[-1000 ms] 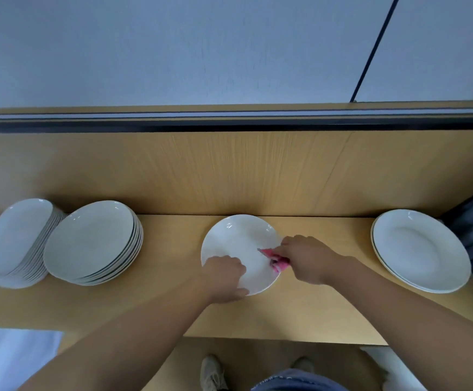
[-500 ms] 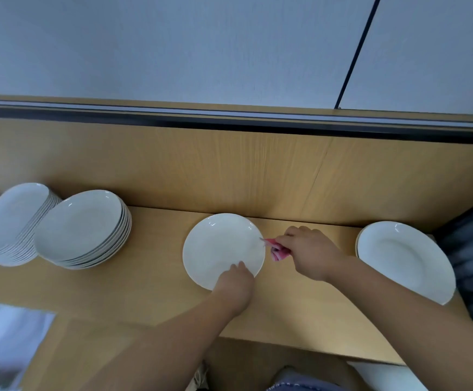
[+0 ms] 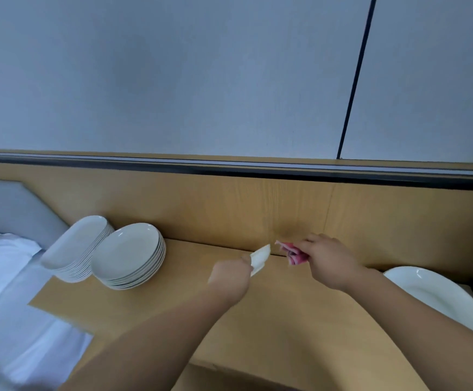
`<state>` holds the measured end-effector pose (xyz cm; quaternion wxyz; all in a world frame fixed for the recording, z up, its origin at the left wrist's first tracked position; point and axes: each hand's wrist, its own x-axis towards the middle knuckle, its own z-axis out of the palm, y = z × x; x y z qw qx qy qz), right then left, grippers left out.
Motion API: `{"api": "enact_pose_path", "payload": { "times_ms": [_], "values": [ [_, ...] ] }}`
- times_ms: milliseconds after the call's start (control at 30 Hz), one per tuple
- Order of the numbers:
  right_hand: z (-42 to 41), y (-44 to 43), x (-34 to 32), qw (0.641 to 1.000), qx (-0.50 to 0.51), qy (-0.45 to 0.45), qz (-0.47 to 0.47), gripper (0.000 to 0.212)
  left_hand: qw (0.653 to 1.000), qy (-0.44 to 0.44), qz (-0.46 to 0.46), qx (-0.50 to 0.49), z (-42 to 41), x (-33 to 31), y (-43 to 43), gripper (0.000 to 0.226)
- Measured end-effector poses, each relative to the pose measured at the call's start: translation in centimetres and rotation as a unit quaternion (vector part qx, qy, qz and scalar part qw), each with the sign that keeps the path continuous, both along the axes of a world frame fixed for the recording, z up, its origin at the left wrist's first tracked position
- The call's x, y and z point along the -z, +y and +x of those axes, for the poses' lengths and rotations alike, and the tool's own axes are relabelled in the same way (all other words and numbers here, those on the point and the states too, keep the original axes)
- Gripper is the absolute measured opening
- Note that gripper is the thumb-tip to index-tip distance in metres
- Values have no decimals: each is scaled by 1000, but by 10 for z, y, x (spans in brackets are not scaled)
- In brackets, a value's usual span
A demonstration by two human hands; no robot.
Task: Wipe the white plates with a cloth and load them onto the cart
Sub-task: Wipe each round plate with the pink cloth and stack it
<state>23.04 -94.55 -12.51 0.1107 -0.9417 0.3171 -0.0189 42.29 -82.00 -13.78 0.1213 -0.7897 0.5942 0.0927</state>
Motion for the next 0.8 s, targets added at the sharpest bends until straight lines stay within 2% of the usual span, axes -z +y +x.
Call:
{"api": "enact_pose_path", "payload": {
  "times_ms": [67, 200, 300, 533, 800],
  "values": [
    [1, -3, -7, 1000, 4, -22, 3, 48, 999, 20, -28, -17, 1, -9, -4, 17],
    [1, -8, -17, 999, 7, -46, -12, 40, 983, 121, -92, -105, -5, -14, -9, 27],
    [-3, -7, -20, 999, 8, -50, -10, 38, 969, 164, -125, -133, -10, -13, -12, 28],
    [-4, -7, -17, 998, 12, -54, -13, 38, 949, 220, -151, -166, -2, -13, -16, 27],
    [38, 1, -13, 999, -15, -40, -1, 41, 924, 269, -170, -210, 59, -9, 3, 24]
  ]
}}
